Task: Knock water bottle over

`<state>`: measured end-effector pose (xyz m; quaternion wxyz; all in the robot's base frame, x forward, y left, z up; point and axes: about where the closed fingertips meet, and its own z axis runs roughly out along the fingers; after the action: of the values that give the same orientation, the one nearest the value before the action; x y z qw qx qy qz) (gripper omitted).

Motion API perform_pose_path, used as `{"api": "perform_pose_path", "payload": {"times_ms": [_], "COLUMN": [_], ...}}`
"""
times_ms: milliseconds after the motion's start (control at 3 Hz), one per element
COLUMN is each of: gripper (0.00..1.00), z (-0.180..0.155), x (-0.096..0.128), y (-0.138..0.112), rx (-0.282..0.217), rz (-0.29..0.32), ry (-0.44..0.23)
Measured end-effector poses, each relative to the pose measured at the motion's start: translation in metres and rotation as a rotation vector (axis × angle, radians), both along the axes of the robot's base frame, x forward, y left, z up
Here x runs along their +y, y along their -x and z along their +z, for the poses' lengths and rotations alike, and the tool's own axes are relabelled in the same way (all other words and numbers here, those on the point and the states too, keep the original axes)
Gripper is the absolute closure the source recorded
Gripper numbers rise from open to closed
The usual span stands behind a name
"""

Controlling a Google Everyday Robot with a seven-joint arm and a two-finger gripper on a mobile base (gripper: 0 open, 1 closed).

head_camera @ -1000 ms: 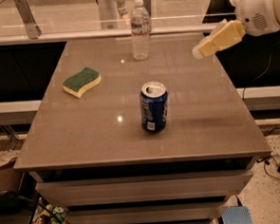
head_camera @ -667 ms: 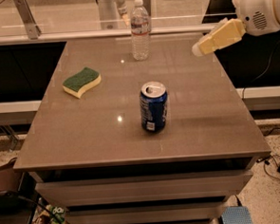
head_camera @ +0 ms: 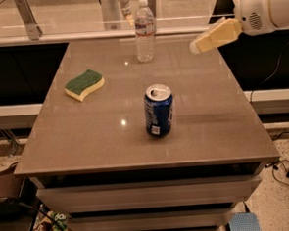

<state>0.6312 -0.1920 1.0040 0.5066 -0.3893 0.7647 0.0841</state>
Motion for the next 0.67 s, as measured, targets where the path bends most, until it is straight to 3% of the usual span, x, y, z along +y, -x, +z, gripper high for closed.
{"api": "perform_pose_path", "payload": {"times_ms": [667], "gripper": [0.00], "z": [-0.009], "x": [0.023], "y": [-0.059], "rx": [-0.116], "rz": [-0.035], "ry": [-0.123]}}
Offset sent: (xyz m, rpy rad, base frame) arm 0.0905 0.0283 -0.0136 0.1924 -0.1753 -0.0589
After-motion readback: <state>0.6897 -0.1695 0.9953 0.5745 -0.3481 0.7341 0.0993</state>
